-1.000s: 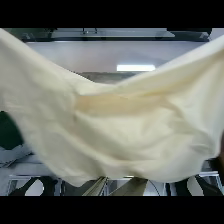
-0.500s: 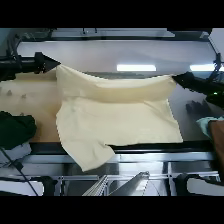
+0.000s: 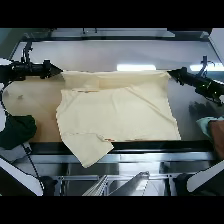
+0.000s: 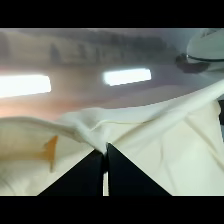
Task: Fold the shirts.
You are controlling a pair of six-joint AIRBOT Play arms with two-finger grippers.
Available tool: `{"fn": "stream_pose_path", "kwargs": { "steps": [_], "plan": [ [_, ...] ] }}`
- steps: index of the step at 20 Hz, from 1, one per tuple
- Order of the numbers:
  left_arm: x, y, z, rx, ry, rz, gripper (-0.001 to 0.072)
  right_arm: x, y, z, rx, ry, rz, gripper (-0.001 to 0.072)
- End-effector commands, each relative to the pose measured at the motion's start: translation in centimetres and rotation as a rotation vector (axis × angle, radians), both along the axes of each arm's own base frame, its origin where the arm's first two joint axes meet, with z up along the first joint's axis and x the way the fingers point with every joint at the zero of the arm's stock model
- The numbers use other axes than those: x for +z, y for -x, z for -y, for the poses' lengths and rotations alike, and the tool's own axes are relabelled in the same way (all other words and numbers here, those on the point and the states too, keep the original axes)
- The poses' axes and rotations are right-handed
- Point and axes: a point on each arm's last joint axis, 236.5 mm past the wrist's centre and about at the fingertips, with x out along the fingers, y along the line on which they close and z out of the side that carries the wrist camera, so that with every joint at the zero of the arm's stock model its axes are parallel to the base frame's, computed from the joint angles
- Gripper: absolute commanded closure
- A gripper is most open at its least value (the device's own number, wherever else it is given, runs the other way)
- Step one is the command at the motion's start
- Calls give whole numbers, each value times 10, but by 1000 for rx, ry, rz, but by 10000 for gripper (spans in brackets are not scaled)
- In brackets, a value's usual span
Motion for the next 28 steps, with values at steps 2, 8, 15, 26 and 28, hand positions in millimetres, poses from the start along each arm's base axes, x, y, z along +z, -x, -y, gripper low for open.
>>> {"fn": "stream_pose_path", "kwargs": {
  "steps": [2,8,15,26,28],
  "plan": [
    [-11,11,-1,-34,-10,-70,682,-3,-4,-2,58,-3,0,691],
    [-16,54,47,-228,-5,-184,684,-33,44,-18,259,62,-132,691],
    [-55,96,18,-166,-94,-375,690,-64,65,8,271,160,-241,691],
    [-74,107,14,-119,-101,-390,689,-72,90,-4,376,168,-308,690],
    [-75,108,14,-120,-101,-391,690,-73,94,-6,391,168,-314,690]
  ]
}}
